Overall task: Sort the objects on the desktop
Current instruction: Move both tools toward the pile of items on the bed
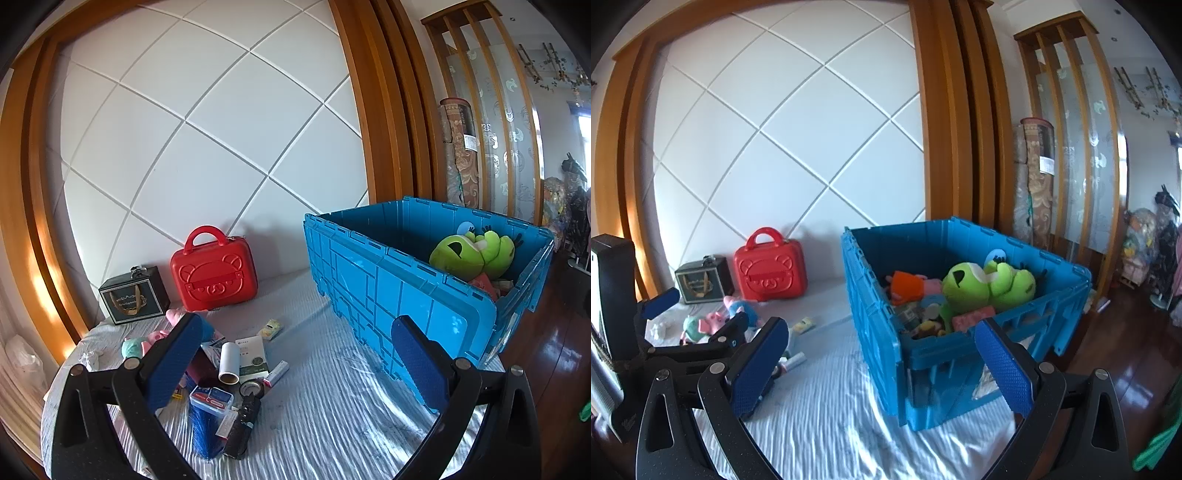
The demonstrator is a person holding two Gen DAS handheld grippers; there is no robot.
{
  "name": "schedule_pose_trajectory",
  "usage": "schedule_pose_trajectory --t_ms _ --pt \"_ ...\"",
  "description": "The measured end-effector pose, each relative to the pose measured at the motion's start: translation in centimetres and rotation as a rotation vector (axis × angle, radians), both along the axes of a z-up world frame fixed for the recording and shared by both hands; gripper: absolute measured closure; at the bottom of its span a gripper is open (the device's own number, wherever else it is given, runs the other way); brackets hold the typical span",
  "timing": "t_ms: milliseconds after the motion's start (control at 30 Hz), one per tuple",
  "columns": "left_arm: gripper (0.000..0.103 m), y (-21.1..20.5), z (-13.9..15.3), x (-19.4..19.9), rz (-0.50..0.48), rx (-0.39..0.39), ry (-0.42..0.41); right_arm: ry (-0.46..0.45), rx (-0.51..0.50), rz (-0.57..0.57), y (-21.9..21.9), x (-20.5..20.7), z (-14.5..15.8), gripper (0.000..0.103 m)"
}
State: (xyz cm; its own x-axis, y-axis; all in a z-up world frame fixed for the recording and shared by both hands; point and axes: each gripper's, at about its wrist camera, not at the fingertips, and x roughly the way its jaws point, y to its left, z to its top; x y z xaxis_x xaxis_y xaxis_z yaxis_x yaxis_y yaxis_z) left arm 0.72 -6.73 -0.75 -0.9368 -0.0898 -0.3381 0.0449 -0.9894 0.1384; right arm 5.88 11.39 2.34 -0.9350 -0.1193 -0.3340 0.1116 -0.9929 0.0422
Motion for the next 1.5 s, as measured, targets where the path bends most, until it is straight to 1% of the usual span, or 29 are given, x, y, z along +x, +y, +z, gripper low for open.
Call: schedule_pose_trajectory --t_ms 200,367,500,600,700,833,933,1067,1167,1267,1333,1400,1500 --pt "0.0 0.8 -0.6 0.2 0.025 0.009 -0.012 -0.009 0.008 0.023 0.8 -0.1 -0.6 0.001" --pt "0.0 0.7 -1.5 0.4 0.047 -0.003 -0.021 -0.011 -0.014 0.05 1.3 -0.4 -1.2 0.0" --pt "0.0 -0.8 -2.5 0.0 0.077 0.015 -0.039 -0.036 -0.01 0.087 0.4 -1.3 -1.9 0.0" --pt "0.0 -2.9 -3.4 -0.4 0.109 0.026 -0.05 -0.043 -0.001 0.128 -1.3 -2.2 -2.3 0.0" --pt "0.0 -5.2 -4.2 -1.0 0.135 0.032 -0.062 -0.055 0.012 0.173 -3.7 -3.2 -3.0 0.0" --pt "0.0 -9.3 -5.3 -2.3 0.174 0.033 -0.066 -0.075 0.035 0.229 -8.0 -5.2 -3.8 0.001" --pt "0.0 -13.1 -6.5 -3.2 0.227 0.009 -0.076 -0.087 0.033 0.258 -11.7 -7.2 -4.4 0.001" --pt "0.0 -20.1 -9.1 -4.8 0.316 0.027 -0.136 -0.122 0.054 0.306 -18.0 -10.8 -5.5 0.0" --pt "0.0 -24.8 -10.8 -6.0 0.383 0.012 -0.173 -0.126 0.06 0.335 -22.0 -13.0 -6.2 0.001" --pt "0.0 -27.9 -12.7 -7.1 0.421 -0.006 -0.215 -0.168 0.056 0.376 -26.1 -15.9 -7.5 0.001" --pt "0.0 -30.1 -14.5 -7.9 0.459 -0.02 -0.266 -0.183 0.066 0.395 -28.4 -17.7 -8.4 0.0" --pt "0.0 -32.2 -16.3 -8.3 0.493 -0.012 -0.298 -0.214 0.08 0.427 -30.6 -19.9 -9.5 0.0" --pt "0.0 -34.9 -19.0 -9.1 0.565 0.031 -0.365 -0.262 0.099 0.481 -33.5 -23.5 -11.1 0.0"
